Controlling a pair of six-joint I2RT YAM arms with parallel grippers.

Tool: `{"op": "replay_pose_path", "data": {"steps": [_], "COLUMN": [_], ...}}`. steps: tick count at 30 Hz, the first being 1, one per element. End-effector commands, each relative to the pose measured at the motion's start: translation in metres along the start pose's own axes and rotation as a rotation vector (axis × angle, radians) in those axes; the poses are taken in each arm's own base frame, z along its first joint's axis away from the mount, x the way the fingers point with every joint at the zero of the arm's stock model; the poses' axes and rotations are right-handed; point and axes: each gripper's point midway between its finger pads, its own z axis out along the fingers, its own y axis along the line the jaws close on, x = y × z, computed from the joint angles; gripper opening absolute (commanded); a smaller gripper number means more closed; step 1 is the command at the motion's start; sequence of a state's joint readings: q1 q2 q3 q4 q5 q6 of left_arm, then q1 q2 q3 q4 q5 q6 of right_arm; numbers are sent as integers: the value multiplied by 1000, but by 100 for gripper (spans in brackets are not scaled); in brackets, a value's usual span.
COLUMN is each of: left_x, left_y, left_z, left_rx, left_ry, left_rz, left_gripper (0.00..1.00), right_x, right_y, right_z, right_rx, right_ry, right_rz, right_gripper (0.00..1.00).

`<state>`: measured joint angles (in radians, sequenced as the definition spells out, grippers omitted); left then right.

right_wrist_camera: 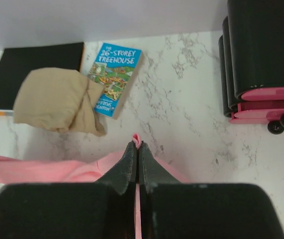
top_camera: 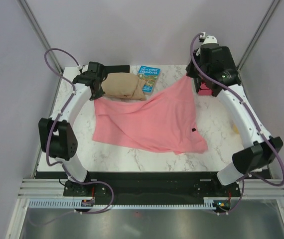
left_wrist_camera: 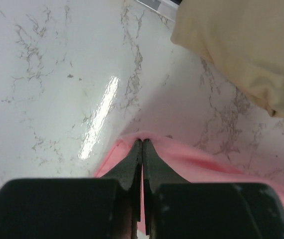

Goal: Fold and stack the t-shirts

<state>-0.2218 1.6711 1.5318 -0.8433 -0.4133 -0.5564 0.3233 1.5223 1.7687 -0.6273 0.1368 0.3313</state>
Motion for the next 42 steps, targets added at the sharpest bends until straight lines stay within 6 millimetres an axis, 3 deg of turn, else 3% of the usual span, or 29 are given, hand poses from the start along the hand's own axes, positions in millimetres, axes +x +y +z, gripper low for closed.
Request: {"op": "replay_pose_path", "data": {"steps": [1, 5, 7, 9, 11, 12, 16, 18, 25, 30, 42], "left_x": [-27, -11, -14, -4, 0, 3, 3, 1, 25, 43, 54], "left_y": [-17, -30, -39, -41, -45, -45, -44, -43, -19, -14, -9], "left_z": [39, 77, 83, 102, 118, 123, 120, 111, 100, 111, 132], "left_rx": [6, 5, 23, 4, -4, 1, 5, 21, 2, -7, -28], "left_ry": [-11, 78, 82, 114, 134, 152, 163, 157, 191, 228, 261], "left_rz": [15, 52, 46, 66, 85, 95, 96, 100, 135, 148, 146], "left_gripper": [2, 2, 2, 4, 22, 37, 53, 54, 55, 54, 54], "right_x": [1, 24, 28, 32, 36, 36, 45, 47, 58, 56, 47], "right_y": [-1, 0, 2, 4, 4, 4, 0, 0, -1, 3, 1], "right_z": [31, 65, 73, 82, 90, 92, 99, 100, 105, 106, 100], "right_rx": [7, 4, -5, -12, -11, -11, 5, 7, 2, -10, -1], "right_ry": [-30, 20, 30, 34, 48, 49, 68, 74, 93, 89, 76], "right_rz": [-34, -36, -37, -40, -47, -53, -62, -62, -46, -43, -60], "right_gripper": [0, 0, 0, 0, 0, 0, 0, 0, 0, 0, 0]}}
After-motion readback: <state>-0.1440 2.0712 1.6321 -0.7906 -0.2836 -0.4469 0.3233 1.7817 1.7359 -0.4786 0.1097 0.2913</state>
